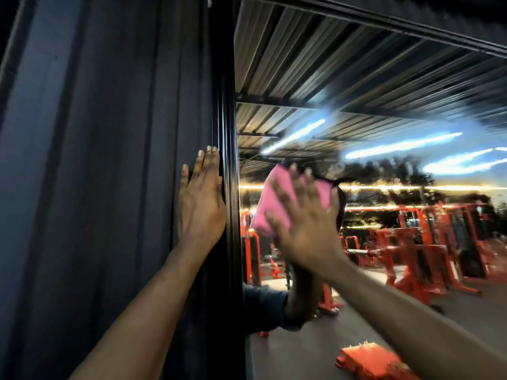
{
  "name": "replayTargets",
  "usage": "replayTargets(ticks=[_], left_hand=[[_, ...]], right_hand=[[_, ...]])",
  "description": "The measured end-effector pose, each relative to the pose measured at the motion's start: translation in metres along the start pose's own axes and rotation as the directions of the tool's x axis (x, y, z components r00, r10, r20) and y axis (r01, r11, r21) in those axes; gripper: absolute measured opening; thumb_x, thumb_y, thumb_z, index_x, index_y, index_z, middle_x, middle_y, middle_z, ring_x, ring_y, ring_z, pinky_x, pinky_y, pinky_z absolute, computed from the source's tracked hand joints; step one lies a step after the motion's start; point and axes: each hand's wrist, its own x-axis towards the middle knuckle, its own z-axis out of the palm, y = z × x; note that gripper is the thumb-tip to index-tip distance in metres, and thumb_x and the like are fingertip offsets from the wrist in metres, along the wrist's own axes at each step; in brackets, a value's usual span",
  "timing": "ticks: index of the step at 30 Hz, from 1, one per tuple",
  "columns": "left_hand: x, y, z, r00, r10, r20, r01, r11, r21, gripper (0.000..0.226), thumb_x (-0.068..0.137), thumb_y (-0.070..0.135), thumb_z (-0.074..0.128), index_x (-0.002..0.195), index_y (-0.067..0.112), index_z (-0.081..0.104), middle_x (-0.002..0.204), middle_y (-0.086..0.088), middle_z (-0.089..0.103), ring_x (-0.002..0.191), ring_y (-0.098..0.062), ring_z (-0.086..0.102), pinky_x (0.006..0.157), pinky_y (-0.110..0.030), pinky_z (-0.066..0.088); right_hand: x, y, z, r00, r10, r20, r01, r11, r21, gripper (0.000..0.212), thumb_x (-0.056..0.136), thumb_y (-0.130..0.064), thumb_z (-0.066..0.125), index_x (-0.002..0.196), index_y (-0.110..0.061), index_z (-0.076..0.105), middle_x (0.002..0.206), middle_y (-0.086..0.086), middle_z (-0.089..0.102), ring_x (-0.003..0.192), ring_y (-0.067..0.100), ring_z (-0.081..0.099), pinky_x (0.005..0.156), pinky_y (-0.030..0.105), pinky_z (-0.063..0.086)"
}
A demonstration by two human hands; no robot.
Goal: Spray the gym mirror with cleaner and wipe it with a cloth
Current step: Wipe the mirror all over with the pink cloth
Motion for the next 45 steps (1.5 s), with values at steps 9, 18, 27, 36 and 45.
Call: replayTargets(ticks=[9, 18, 27, 36, 45], left_hand=[[0.000, -0.002, 0.002, 1.000, 0.004, -0.008, -0.004, 1.000, -0.012, 0.056, 0.105, 0.014, 0.031, 0.160, 0.008, 0.033, 0.166, -0.004, 0.032, 0.152, -0.006, 0.017, 0.129, -0.030, 0.000], [-0.001, 0.009, -0.002, 0.999, -0.050, 0.000, 0.050, 0.998, -0.029, 0.053, 0.108, 0.009, 0.035, 0.161, 0.009, 0.031, 0.167, -0.005, 0.031, 0.154, -0.009, 0.016, 0.131, -0.042, 0.005], [-0.005, 0.019, 0.002, 0.991, -0.135, -0.006, 0.134, 0.989, -0.067, 0.060, 0.102, 0.023, 0.029, 0.162, 0.013, 0.033, 0.168, 0.000, 0.027, 0.155, -0.004, 0.011, 0.130, -0.033, -0.002], [-0.017, 0.031, 0.010, 0.983, -0.183, -0.007, 0.183, 0.983, -0.018, 0.055, 0.110, 0.020, 0.029, 0.164, 0.015, 0.024, 0.173, -0.002, 0.014, 0.160, -0.012, 0.002, 0.129, -0.033, -0.007], [-0.020, 0.028, 0.012, 0.985, -0.167, -0.038, 0.167, 0.986, -0.010, 0.057, 0.108, 0.011, 0.034, 0.164, 0.014, 0.026, 0.172, 0.000, 0.019, 0.160, -0.015, 0.013, 0.131, -0.033, 0.001]], right_hand=[[0.107, -0.045, -0.010, 0.983, 0.096, -0.159, -0.081, 0.992, 0.097, 0.063, 0.107, -0.061, 0.014, 0.165, -0.040, 0.002, 0.174, 0.002, -0.012, 0.160, 0.028, -0.012, 0.118, 0.077, -0.004], [0.044, 0.032, -0.002, 0.982, 0.153, -0.111, -0.155, 0.988, -0.016, 0.064, 0.106, -0.061, 0.012, 0.161, -0.041, -0.012, 0.173, -0.002, -0.019, 0.160, 0.024, -0.014, 0.121, 0.073, 0.000], [0.034, -0.044, -0.002, 0.996, -0.004, -0.090, 0.014, 0.995, 0.104, 0.063, 0.105, -0.061, 0.004, 0.165, -0.040, -0.001, 0.173, -0.005, -0.019, 0.159, 0.022, -0.016, 0.120, 0.070, -0.012], [0.029, 0.122, -0.013, 0.657, 0.733, -0.175, -0.690, 0.678, 0.253, 0.068, 0.101, -0.061, 0.012, 0.165, -0.037, 0.009, 0.174, 0.004, 0.007, 0.160, 0.030, 0.006, 0.122, 0.070, 0.005], [0.005, 0.028, -0.003, 0.988, -0.141, -0.060, 0.141, 0.990, 0.003, 0.066, 0.105, -0.060, 0.016, 0.165, -0.038, -0.001, 0.173, -0.005, -0.018, 0.160, 0.023, -0.014, 0.121, 0.073, -0.003]])
